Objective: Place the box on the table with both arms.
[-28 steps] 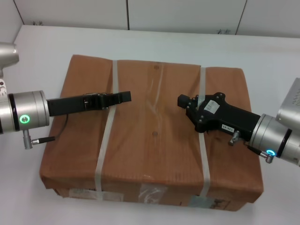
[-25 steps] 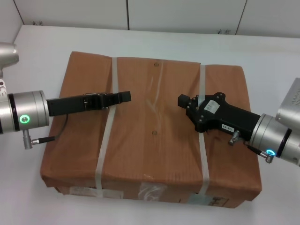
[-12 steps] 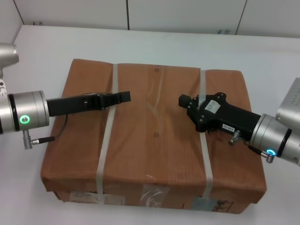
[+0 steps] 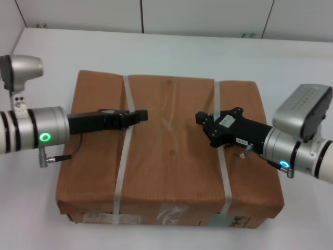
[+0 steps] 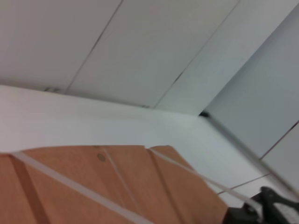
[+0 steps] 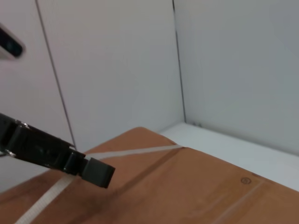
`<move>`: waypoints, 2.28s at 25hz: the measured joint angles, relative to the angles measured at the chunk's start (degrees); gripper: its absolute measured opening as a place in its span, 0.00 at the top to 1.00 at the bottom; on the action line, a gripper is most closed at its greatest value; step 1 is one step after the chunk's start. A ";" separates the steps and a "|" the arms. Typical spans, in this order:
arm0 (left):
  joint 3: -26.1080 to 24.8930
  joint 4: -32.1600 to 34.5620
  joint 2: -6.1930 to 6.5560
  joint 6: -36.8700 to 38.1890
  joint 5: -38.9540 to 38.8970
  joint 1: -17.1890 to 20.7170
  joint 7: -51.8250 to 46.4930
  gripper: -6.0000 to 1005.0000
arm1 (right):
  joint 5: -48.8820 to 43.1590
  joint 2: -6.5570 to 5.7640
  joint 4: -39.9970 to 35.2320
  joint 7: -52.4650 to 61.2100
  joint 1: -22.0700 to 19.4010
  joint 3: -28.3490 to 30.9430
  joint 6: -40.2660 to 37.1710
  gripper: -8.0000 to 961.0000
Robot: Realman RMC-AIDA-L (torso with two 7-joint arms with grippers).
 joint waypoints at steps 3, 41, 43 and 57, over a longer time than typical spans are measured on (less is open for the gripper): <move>0.01 -0.21 -0.99 -3.94 2.29 -0.95 0.93 0.95 | -0.05 0.00 1.04 0.00 0.77 -0.26 4.13 0.99; -0.21 -3.37 -4.39 -16.17 7.60 -1.98 7.75 0.66 | -1.10 0.00 6.47 1.73 -1.90 4.50 17.90 0.67; -0.47 -3.20 -4.39 -16.27 7.44 -1.70 8.40 0.59 | -1.10 0.00 6.27 1.74 -2.65 5.56 17.67 0.59; -2.11 -2.70 -4.40 -16.36 6.38 -1.10 9.79 0.31 | -1.12 0.00 4.63 0.94 -5.76 11.12 13.52 0.20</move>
